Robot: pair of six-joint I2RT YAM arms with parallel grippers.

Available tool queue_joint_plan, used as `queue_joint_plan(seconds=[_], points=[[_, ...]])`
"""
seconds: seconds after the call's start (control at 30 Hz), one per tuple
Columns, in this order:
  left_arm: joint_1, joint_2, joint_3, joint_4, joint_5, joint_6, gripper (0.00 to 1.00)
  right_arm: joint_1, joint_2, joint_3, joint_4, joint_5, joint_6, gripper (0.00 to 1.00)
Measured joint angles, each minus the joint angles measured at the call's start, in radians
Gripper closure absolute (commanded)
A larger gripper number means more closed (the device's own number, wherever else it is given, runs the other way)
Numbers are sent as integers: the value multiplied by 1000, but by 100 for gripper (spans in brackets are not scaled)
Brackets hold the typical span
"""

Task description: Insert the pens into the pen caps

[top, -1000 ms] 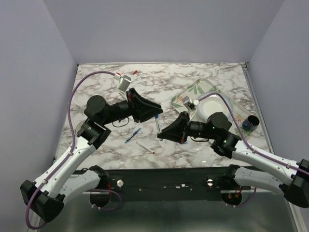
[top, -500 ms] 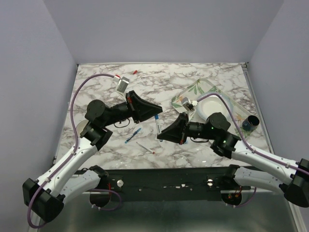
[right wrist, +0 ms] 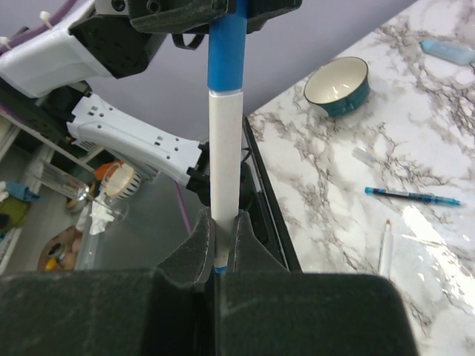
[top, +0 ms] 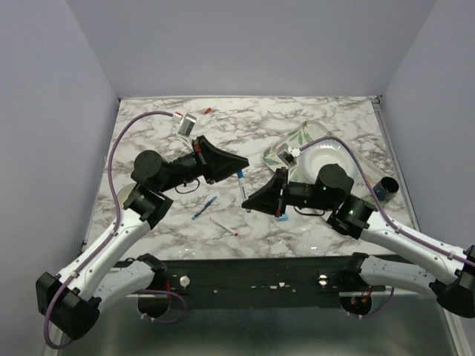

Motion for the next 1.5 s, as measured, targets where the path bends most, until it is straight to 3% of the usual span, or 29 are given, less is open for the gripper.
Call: queue_joint_plan(seconds=[0.3, 0.43, 1.03, 1.5], points=[[-2, -14, -1, -51, -27, 69, 100, 6, 0, 78, -178, 53, -67, 99], [-10, -16, -41, 10, -34, 60, 100, 8, 5, 102, -234, 55, -78, 99], [-79, -4, -50, 236, -109, -50, 100, 1, 16, 139, -119, -58, 29, 99], [-109, -1, 49, 71, -129, -69, 100, -13, -10, 205, -224, -68, -95, 99]])
